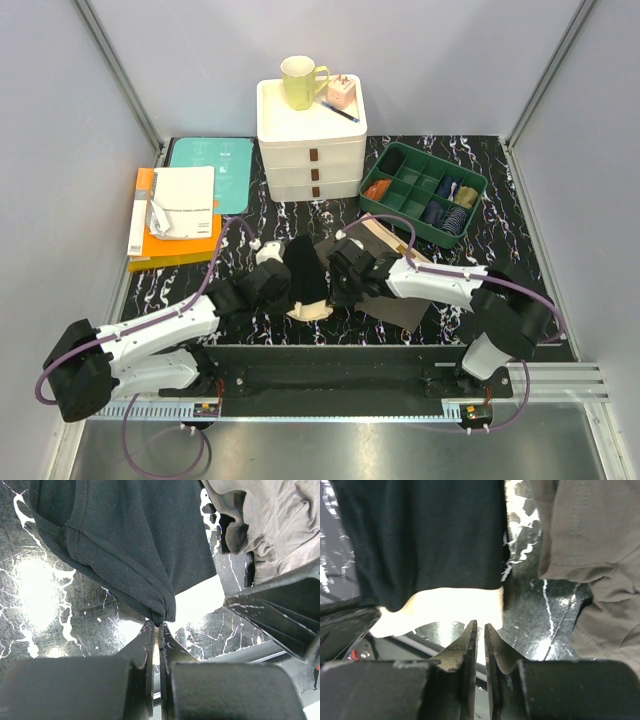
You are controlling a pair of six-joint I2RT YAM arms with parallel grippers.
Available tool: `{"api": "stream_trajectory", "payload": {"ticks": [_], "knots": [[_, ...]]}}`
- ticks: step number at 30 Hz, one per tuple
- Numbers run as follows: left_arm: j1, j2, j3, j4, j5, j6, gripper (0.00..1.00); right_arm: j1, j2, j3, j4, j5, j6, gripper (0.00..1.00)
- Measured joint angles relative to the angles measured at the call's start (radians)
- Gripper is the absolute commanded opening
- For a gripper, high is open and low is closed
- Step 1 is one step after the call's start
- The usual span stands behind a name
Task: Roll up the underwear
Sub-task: Fold the underwear at the center of the board.
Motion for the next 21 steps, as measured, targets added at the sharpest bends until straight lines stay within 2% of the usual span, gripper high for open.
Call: {"api": "stream_trajectory", "payload": {"ticks": [7,21], "knots": [[-0.011,0.015,0.014,-0.002,-0.007,0.0,0.0,-0.009,0.056,-0.014,0.027,0.001,-0.008,0.24],[-0.042,0.163,0.093,0.019,-0.013,0.0,0.0,-0.018,0.075,-0.051,0.09,-0.021,-0.016,0.21]]}}
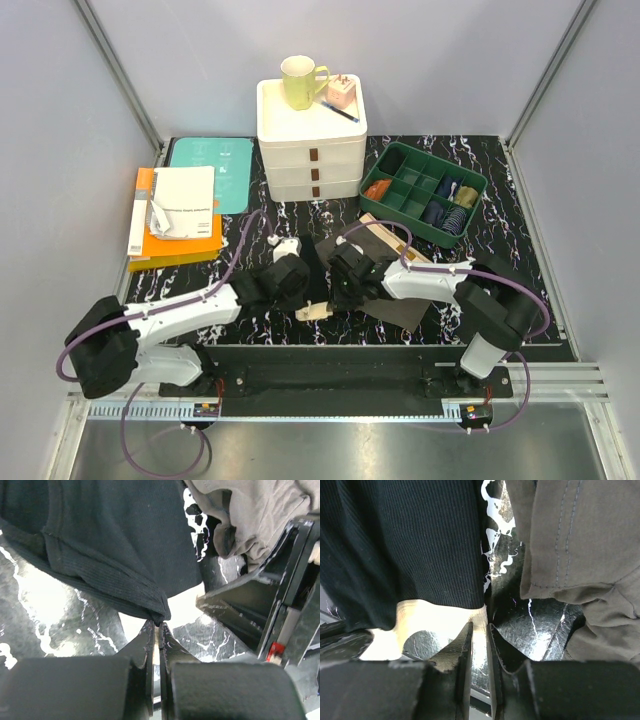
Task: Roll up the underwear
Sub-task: Fold the underwear at the center of the board.
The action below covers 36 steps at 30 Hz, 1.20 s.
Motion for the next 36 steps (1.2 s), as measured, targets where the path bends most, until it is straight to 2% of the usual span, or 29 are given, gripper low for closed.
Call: {"api": "stream_trajectory", "payload": {"ticks": [20,23,31,36], "knots": [[-0.015,0.204,0.03,0.169,0.011,-0.009,0.0,-0.001,0.007,-0.023,0.057,-0.031,0.008,0.21],[-0.015,0.224,0.028,0.199,0.019,-0.022,0.0,-0.001,0.007,-0.029,0.068,-0.035,0.013,0.26],[-0.015,0.241,0.027,0.235,0.024,-0.048,0.0,-0.003,-0.064,-0.115,0.14,-0.057,0.037,0.55],[-0.015,0.242,0.011,0.264,0.037,-0.062,0.04,-0.018,-0.113,-0.167,0.174,-0.076,0.046,0.61]]}}
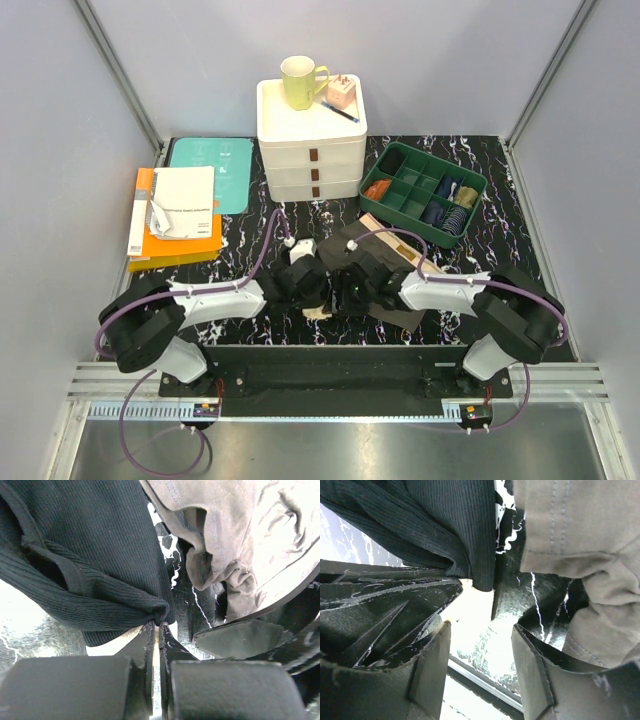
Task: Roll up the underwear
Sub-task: Fold the underwear at the center of the board.
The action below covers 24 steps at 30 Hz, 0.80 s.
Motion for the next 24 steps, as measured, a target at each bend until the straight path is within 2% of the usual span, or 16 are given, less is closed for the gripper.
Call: {"api": "stream_trajectory", "payload": {"ticks": [8,15,24], "knots": [[0.0,-0.053,-0.06,0.04,0.042,-0.014,0.43,-0.046,-0.123,-0.11,0.01,-0.025,0.025,0.71],[0.0,-0.162,-0.169,0.087,0.055,-0.023,0.43,-0.101,-0.195,-0.138,-0.016,-0.029,0.039,0.74],[0.0,-0.225,-0.238,0.157,0.071,-0.001,0.32,-0.108,-0.083,-0.115,0.125,-0.117,0.092,0.74]]}}
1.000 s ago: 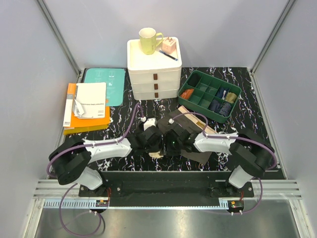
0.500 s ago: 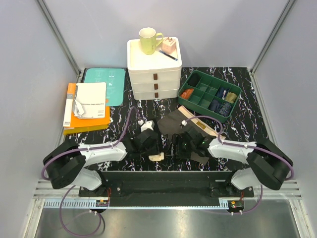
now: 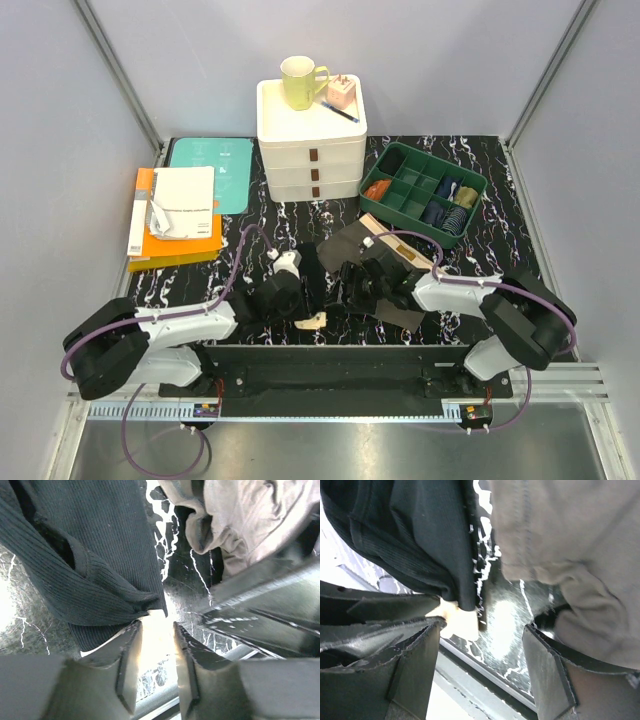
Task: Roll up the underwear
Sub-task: Fold the underwear at the center of the board.
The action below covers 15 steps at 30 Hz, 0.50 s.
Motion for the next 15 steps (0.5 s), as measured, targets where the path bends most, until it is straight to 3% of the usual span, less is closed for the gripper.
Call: {"api": "stream_trajectory", "payload": {"ticks": [15], "knots": [[-0.006,-0.058,-0.055,0.078,0.033,0.057,0.21,0.004,0.145,0.071,0.114,-0.08,0.014,0.69]]}}
